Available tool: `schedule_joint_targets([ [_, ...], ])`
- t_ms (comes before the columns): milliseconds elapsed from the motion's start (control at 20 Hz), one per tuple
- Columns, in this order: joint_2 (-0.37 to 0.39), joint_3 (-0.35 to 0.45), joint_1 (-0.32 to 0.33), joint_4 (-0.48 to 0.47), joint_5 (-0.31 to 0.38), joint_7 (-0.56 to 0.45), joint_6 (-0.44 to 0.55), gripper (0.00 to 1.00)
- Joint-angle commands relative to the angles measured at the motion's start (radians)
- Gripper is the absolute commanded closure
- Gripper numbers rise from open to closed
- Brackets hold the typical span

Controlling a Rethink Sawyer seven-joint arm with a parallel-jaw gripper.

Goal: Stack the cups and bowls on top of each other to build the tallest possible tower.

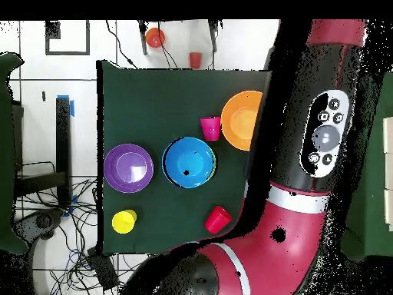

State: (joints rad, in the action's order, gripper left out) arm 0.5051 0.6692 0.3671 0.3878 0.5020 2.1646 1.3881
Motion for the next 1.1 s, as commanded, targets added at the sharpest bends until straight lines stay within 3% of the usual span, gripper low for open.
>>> schedule_joint_targets([
  [50,0.024,0.060,0.005,-0.011,0.094,-0.505,0.220,0.00],
  [450,0.011,0.170,0.005,-0.104,0.204,-0.510,0.309,0.00],
  [800,0.014,0.401,0.022,-0.182,0.415,-0.545,0.421,0.00],
  [1100,-0.013,0.511,0.054,-0.184,0.498,-0.554,0.410,0.00],
])
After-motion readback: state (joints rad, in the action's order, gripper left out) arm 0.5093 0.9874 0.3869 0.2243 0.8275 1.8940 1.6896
